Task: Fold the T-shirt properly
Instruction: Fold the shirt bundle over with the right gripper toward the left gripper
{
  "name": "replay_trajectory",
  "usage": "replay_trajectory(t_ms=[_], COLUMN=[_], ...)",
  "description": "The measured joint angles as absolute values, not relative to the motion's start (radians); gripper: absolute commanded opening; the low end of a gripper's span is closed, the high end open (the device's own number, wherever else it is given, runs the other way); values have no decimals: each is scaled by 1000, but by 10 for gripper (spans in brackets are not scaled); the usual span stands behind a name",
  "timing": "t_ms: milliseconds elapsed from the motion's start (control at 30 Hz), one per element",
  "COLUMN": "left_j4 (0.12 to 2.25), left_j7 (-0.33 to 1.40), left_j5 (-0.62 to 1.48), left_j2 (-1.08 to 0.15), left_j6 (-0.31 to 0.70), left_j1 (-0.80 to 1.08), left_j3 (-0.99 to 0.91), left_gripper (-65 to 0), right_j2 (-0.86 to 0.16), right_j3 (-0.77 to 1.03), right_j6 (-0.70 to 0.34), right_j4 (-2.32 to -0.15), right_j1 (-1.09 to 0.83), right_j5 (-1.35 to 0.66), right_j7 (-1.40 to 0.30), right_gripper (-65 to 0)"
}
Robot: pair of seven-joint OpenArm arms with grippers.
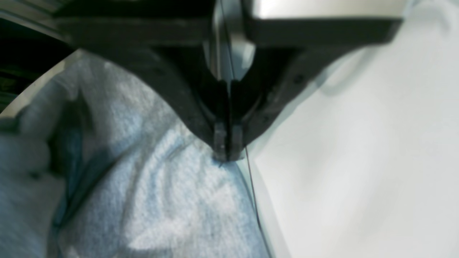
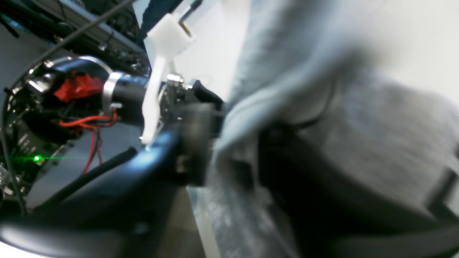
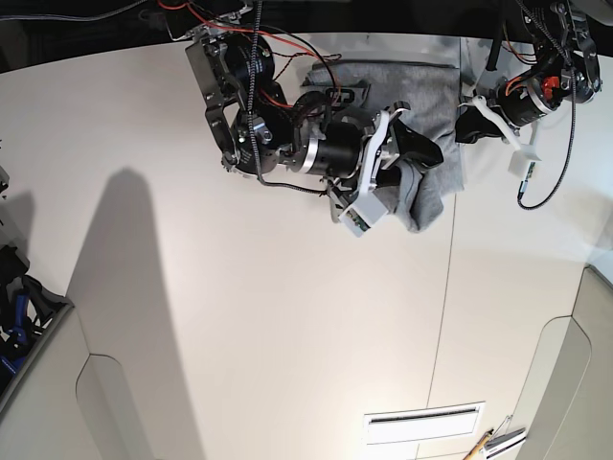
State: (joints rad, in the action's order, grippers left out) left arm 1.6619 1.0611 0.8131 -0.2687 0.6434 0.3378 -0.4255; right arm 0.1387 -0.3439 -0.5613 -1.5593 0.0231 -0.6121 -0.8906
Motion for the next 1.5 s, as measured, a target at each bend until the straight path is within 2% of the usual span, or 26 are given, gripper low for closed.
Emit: replay_trajectory(t_ms=[33,433,700,867,933,1033,1167,1300,1500], left_j4=[1662,1662,1662,1662,1662,1663,1697,1742,1745], left_j7=[1061,1061,1061,1057,1057,1060,1065,1150,1171], left_j5=[813,820,823,824,825,853,925,1090,1127], left_j2=[-269,-269,-269,-269,-270,-282,-303,-302,-302], left_j6=[643,643,643,643,643,644,644,674,682], left_j1=[338,338,338,338,338,338,337,337,337], left_j3=[-426,-426,-426,-428,-440,-486,-590,-668,-682], left_gripper=[-650,-650,-650,-650,-650,-650,-650,-650,-650], right_j2=[139,139,139,139,139,139,139,138,129], right_j3=[-344,-344,-345,-338,-326,-299,-258,-252,-389], right_j6=[-561,-561,-561,-564,-565,-565,-565,-581,-610], right_j4=[-1559,-1559,-1560,-1560,-1560,-1560,-1560,-1560,-1560], right_j1=[26,30,126,199,217,228,224,215,214], right_j5=[-622,-831,-836,-715,-672,-645,-638,-691,-743], right_j7=[-890,-890,-911,-976,-1013,-1069,-1116,-1171,-1243], right_gripper=[-333,-332,-333,-337,-409,-639,-650,-650,-650])
